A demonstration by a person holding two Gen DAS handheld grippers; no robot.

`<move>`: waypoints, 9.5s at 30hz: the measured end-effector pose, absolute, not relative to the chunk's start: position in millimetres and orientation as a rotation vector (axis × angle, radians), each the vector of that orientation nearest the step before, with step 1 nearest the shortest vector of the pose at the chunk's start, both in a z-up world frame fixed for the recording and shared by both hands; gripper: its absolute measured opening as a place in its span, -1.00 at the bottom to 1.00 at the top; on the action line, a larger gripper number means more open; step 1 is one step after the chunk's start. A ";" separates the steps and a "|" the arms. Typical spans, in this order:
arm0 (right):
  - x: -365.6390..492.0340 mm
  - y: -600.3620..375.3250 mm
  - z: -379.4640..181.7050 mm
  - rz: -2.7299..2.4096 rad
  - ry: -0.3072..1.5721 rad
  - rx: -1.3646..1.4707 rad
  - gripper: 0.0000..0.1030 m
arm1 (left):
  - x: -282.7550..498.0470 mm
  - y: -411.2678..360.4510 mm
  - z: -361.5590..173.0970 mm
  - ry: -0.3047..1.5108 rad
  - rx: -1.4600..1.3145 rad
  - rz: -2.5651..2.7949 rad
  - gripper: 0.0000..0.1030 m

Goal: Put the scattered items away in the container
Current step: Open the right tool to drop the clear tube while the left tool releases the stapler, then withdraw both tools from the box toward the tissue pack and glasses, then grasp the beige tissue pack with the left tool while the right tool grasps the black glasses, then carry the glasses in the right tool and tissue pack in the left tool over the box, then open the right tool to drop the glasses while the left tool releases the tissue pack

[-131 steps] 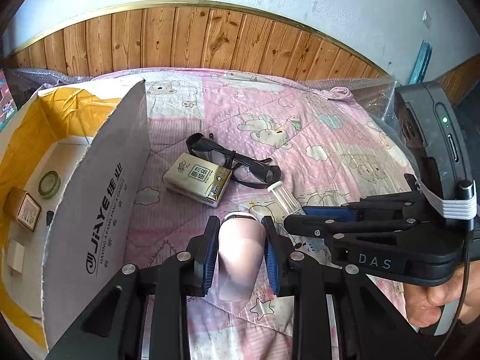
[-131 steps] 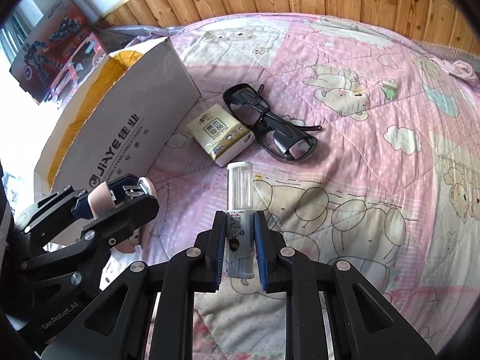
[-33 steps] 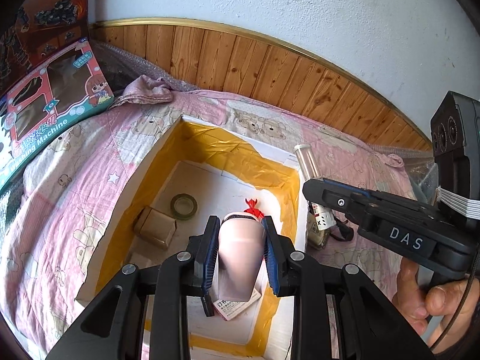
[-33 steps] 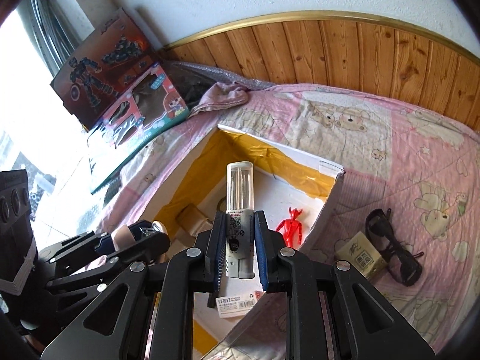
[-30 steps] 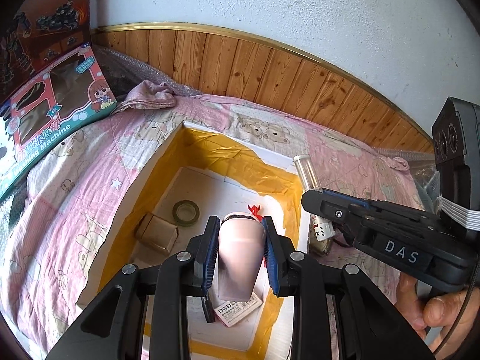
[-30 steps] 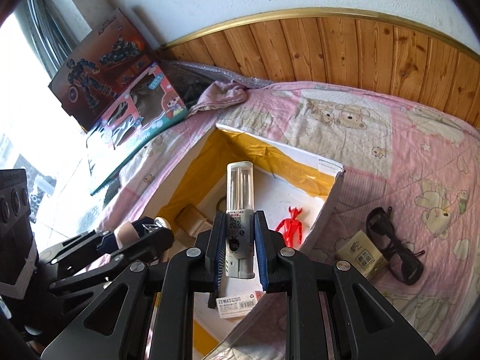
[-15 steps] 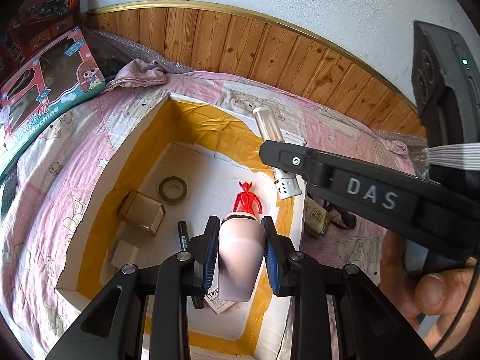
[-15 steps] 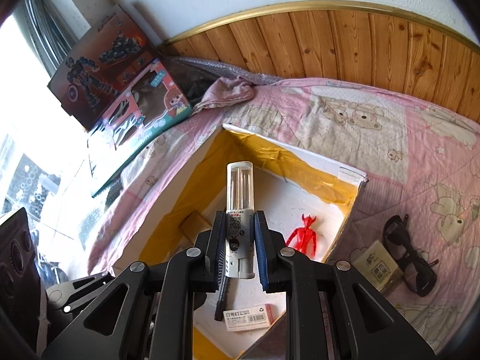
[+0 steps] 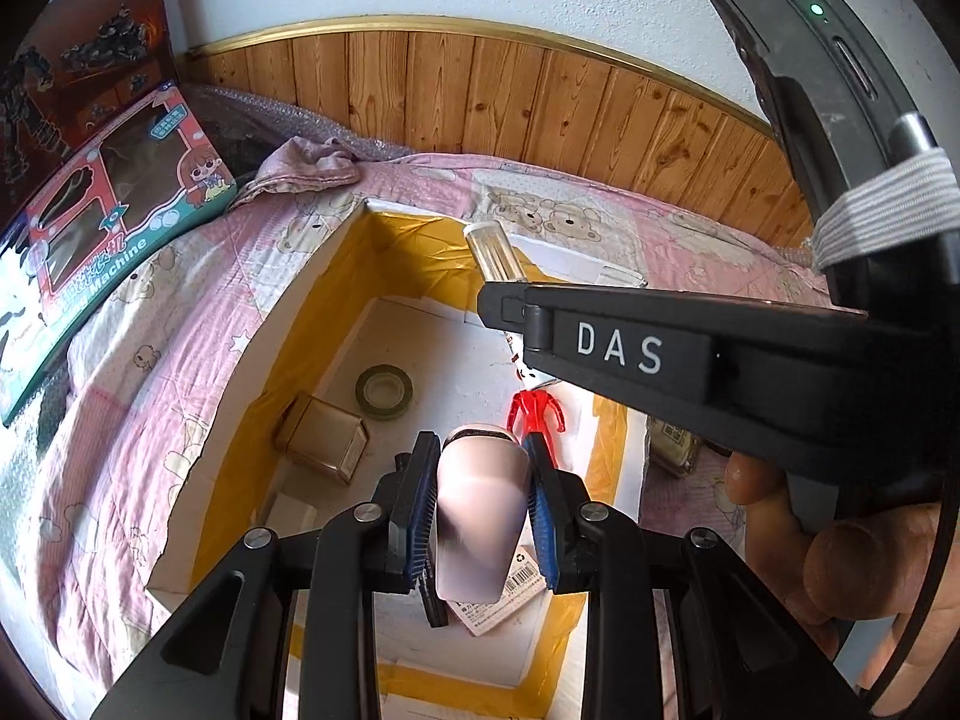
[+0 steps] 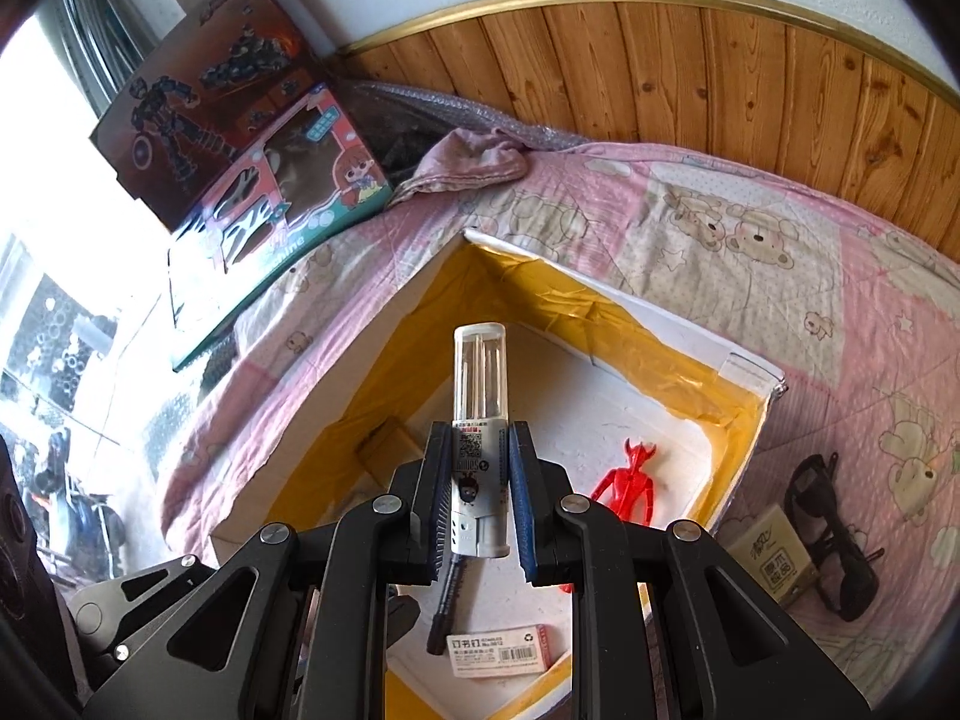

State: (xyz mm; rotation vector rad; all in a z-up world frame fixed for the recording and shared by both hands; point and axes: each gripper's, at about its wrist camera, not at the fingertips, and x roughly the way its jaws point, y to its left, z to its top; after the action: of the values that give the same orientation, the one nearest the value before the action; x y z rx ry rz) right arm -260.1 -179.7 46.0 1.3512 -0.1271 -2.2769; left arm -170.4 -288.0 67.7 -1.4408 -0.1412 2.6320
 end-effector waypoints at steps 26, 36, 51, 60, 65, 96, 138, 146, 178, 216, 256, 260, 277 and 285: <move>-241.7 -153.5 65.6 -2.307 -0.179 1.285 -0.28 | -194.2 -317.3 63.1 -0.345 -1.428 2.672 -0.13; -184.3 -109.5 112.4 -2.310 -0.281 1.168 -0.35 | -162.0 -284.9 92.8 -0.245 -1.261 2.670 -0.13; -133.0 0.1 108.8 -2.436 -0.468 1.179 -0.36 | -105.4 -208.1 105.5 -0.096 -1.081 2.505 -0.13; -168.4 39.8 35.3 -2.521 -0.277 1.428 -0.34 | -102.4 -151.5 59.8 -0.047 -1.189 2.380 -0.13; -204.8 43.8 -6.3 -2.536 -0.083 1.497 -0.34 | -127.4 -138.4 33.7 -0.111 -1.293 2.384 -0.05; -244.3 30.3 -79.6 -2.389 0.274 1.656 -0.16 | -236.0 -126.8 -57.3 -0.350 -1.534 2.389 0.08; -213.0 68.4 -24.6 -2.436 -0.116 1.696 -0.65 | -186.9 -93.7 -23.7 0.136 -1.367 2.562 0.01; -191.9 48.7 12.5 -2.481 -0.170 1.581 -0.65 | -162.0 -110.3 15.0 0.094 -1.292 2.584 0.01; -134.2 -20.2 76.8 -2.527 -0.214 1.309 -0.65 | -108.4 -191.4 96.2 0.054 -1.108 2.662 0.00; -135.3 -107.0 84.3 -2.662 0.125 1.197 -0.65 | -118.4 -277.4 97.8 -0.049 -1.133 2.695 0.00; -210.5 -164.7 60.5 -2.462 -0.051 1.289 -0.65 | -148.8 -309.9 48.1 -0.188 -1.416 2.566 0.01; -233.7 -164.0 47.8 -2.412 -0.102 1.356 -0.65 | -152.8 -302.9 41.7 -0.165 -1.448 2.559 0.01; -300.4 -206.4 22.9 -2.362 0.071 1.442 -0.65 | -165.8 -297.8 36.3 -0.146 -1.452 2.591 0.02; -285.0 -187.4 45.1 -2.416 0.068 1.395 -0.20 | -170.6 -328.0 36.8 -0.347 -1.477 2.563 0.15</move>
State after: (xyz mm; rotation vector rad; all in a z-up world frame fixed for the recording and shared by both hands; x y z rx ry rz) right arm -285.0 -187.4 45.1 1.3954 0.0685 -2.4157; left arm -170.6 -328.0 36.8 -1.4771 -0.3470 2.5631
